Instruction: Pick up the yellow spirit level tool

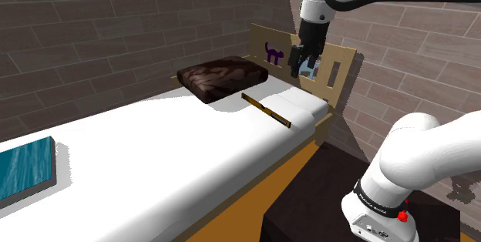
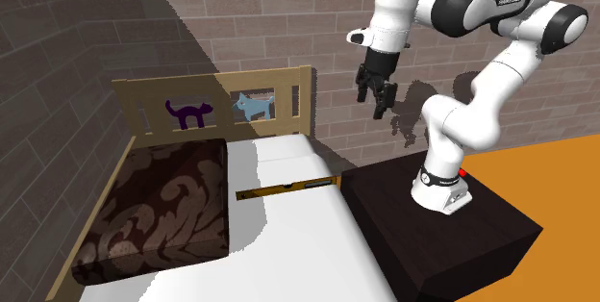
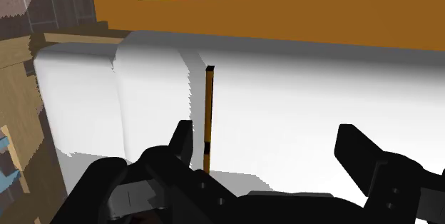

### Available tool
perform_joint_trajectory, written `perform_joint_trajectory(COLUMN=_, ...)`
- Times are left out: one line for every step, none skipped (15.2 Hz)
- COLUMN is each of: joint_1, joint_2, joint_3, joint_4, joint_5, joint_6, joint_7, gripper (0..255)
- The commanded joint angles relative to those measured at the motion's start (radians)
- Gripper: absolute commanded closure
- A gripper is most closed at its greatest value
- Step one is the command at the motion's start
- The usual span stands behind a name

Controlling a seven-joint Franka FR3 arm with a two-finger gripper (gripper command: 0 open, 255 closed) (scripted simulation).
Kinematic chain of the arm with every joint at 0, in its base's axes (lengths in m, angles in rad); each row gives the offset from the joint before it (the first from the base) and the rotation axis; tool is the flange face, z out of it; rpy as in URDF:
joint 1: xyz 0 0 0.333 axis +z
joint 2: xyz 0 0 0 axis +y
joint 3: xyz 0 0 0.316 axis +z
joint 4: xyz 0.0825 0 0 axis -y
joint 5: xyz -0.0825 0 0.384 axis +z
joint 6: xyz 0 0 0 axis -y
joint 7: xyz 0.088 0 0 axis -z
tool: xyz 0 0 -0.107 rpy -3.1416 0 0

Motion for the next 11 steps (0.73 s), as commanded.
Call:
perform_joint_trajectory(joint_1=0.000, joint_2=0.000, joint_3=0.000, joint_4=0.000, joint_5=0.000, joint_6=0.000, joint_7=0.000, gripper=0)
perform_joint_trajectory(joint_1=-0.003, joint_2=0.022, joint_3=-0.007, joint_4=-0.011, joint_5=-0.002, joint_6=0.033, joint_7=-0.005, gripper=0)
perform_joint_trajectory(joint_1=-0.006, joint_2=0.045, joint_3=-0.015, joint_4=-0.021, joint_5=-0.005, joint_6=0.067, joint_7=-0.010, gripper=0)
perform_joint_trajectory(joint_1=-0.008, joint_2=0.070, joint_3=-0.022, joint_4=-0.030, joint_5=-0.006, joint_6=0.100, joint_7=-0.016, gripper=0)
perform_joint_trajectory(joint_1=-0.011, joint_2=0.096, joint_3=-0.029, joint_4=-0.037, joint_5=-0.008, joint_6=0.133, joint_7=-0.021, gripper=0)
perform_joint_trajectory(joint_1=-0.014, joint_2=0.123, joint_3=-0.036, joint_4=-0.043, joint_5=-0.010, joint_6=0.166, joint_7=-0.026, gripper=0)
perform_joint_trajectory(joint_1=-0.016, joint_2=0.151, joint_3=-0.043, joint_4=-0.048, joint_5=-0.011, joint_6=0.199, joint_7=-0.032, gripper=0)
perform_joint_trajectory(joint_1=-0.019, joint_2=0.181, joint_3=-0.050, joint_4=-0.051, joint_5=-0.012, joint_6=0.231, joint_7=-0.037, gripper=0)
perform_joint_trajectory(joint_1=-0.021, joint_2=0.212, joint_3=-0.057, joint_4=-0.052, joint_5=-0.012, joint_6=0.264, joint_7=-0.043, gripper=0)
perform_joint_trajectory(joint_1=-0.023, joint_2=0.243, joint_3=-0.064, joint_4=-0.052, joint_5=-0.012, joint_6=0.295, joint_7=-0.049, gripper=0)
perform_joint_trajectory(joint_1=-0.025, joint_2=0.276, joint_3=-0.071, joint_4=-0.051, joint_5=-0.011, joint_6=0.326, joint_7=-0.055, gripper=0)
